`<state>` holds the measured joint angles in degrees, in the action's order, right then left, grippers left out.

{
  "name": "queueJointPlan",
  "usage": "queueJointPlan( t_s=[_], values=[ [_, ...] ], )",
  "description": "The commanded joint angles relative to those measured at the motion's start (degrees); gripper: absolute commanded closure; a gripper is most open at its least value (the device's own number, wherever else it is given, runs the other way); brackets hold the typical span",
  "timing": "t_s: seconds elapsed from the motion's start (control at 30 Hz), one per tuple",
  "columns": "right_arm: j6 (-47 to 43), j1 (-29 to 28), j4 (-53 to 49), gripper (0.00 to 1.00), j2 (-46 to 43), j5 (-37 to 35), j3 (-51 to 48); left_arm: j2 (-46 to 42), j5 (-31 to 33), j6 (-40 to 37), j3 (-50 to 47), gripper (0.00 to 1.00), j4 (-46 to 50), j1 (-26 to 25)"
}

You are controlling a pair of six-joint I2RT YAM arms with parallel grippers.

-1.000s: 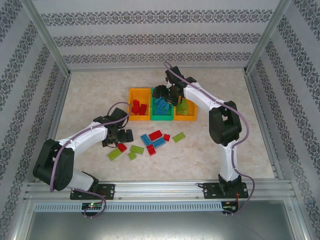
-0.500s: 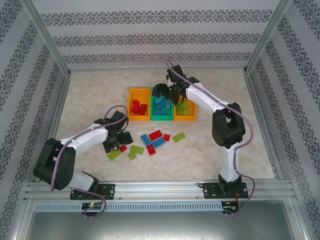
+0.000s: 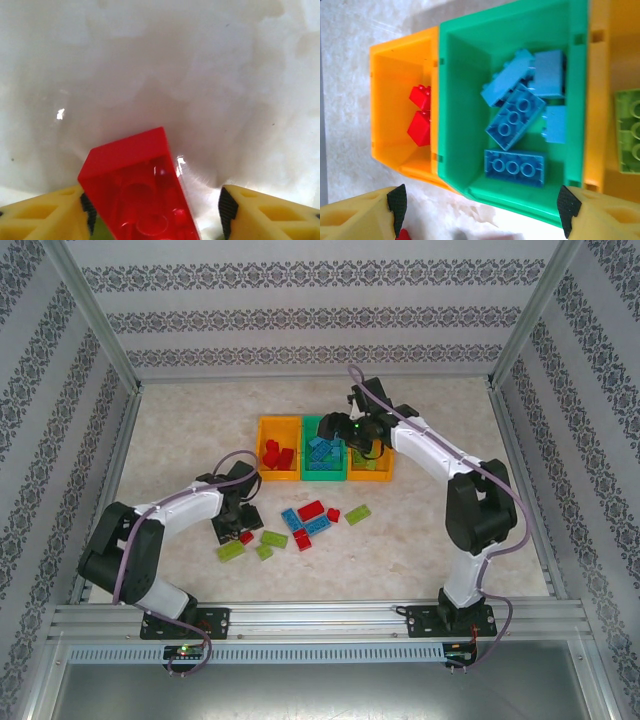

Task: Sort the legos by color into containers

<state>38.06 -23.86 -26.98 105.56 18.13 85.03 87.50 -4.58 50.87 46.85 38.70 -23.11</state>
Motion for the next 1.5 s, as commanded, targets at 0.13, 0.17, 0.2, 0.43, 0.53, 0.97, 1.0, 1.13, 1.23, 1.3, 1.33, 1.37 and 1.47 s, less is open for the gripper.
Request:
queueJointPlan(
  t_s=[0.13,0.17,0.2,0.43,0.53,0.97,1.0,1.13,1.23,1.3,1.33,1.37,1.47],
  values=[
    [-5.14,0.87,0.73,0.18,-8.46,-1.06,-7.85,3.62,2.26,-2.06,3.81,0.52,-0.94,0.65],
    [-6.1,0.83,0.34,0.18,-9.6,-1.68,-9.1,4.14,2.01,-2.4,4.21,0.56,-1.07,0.65],
    [-7.07,0.75,-0.19,0.18,-10.75,-2.48,-10.38,4.49,1.89,-2.77,4.62,0.6,-1.08,0.7],
    [-10.8,0.87,-1.53,0.17,-18.47,-6.36,-20.92,3.64,2.94,-5.83,6.85,0.75,-0.64,0.7],
    [-10.98,1.14,-2.79,0.17,-21.07,-8.2,-24.54,2.22,4.45,-7.31,9.63,0.77,1.37,0.68],
    [-0.18,-3.84,-4.41,0.18,-24.92,-13.99,-35.55,12.47,6.11,-20.29,37.99,0.74,1.33,0.66],
    [1.91,-4.29,-4.12,0.17,-24.75,-14.08,-36.08,14.31,6.37,-21.22,39.87,0.74,0.98,0.72],
    [9.26,-4.64,-0.88,0.16,-24.76,-12.61,-38.42,21.13,5.16,-24.0,46.45,0.74,1.01,0.89],
    [12.41,-4.87,-0.54,0.15,-24.66,-13.62,-38.64,24.78,5.33,-25.55,50.2,0.72,1.37,1.01],
    [15.13,-4.8,-0.01,0.13,-24.24,-14.27,-38.83,26.76,5.79,-25.91,51.49,0.69,1.2,1.05],
    [16.32,-4.8,0.5,0.13,-23.95,-14.02,-38.88,27.33,5.71,-25.83,51.73,0.67,0.93,0.99],
    [17.79,-4.8,1.38,0.13,-23.31,-13.27,-38.96,27.9,5.7,-25.63,51.93,0.66,0.5,1.05],
    [21.69,-5.0,2.65,0.12,-20.29,-11.25,-38.34,28.6,5.92,-24.69,51.52,0.56,-0.78,1.01]
  ],
)
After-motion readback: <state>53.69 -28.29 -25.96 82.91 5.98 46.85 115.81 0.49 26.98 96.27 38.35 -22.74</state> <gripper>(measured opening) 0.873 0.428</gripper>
